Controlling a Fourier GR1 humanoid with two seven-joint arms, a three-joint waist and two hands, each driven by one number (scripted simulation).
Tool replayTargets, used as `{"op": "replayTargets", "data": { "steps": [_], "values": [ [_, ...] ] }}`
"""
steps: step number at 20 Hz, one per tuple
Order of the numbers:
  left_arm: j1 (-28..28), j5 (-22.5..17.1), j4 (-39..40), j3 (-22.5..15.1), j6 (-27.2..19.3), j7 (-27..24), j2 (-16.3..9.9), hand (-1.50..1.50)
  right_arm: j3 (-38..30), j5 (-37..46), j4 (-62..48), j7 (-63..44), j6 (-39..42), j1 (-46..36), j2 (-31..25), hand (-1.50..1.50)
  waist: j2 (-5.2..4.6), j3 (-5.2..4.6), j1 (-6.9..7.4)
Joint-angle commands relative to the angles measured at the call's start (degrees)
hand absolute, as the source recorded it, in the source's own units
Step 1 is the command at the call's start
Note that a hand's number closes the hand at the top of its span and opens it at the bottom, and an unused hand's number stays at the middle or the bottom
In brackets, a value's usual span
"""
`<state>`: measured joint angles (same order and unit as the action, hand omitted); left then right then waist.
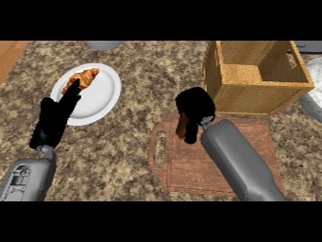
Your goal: Pick the sweet potato from the cutting board and place it in the basket
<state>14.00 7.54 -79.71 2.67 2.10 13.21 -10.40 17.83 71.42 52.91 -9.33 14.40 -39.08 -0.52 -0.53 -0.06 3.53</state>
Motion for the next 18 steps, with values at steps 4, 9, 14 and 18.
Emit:
{"op": "replayTargets", "data": {
  "steps": [4, 9, 14, 18],
  "values": [
    [3.81, 0.37, 0.63, -2.05, 1.01, 1.5, 1.15, 0.0, -0.05, -9.41, -3.05, -24.77, -9.55, -8.28, 0.51, 1.5, -0.95, 0.2, 4.21],
    [5.08, 1.41, 3.17, -2.66, -0.15, 0.11, 2.53, 0.0, -0.2, -23.65, 0.44, -32.24, -17.58, -14.59, 0.52, 1.5, -0.92, 0.12, 4.67],
    [3.81, 1.65, 2.91, -3.48, -0.33, 0.38, 3.43, 0.0, 0.76, -30.39, 5.63, -39.33, -30.08, -22.6, 0.52, 1.5, -0.25, 0.05, 4.63],
    [4.17, 1.13, 4.68, -0.6, -0.05, -1.16, 0.7, 0.0, 5.26, -32.15, 5.32, -49.09, -35.17, -32.69, 0.52, 1.5, 0.03, -0.12, 2.49]
  ]
}}
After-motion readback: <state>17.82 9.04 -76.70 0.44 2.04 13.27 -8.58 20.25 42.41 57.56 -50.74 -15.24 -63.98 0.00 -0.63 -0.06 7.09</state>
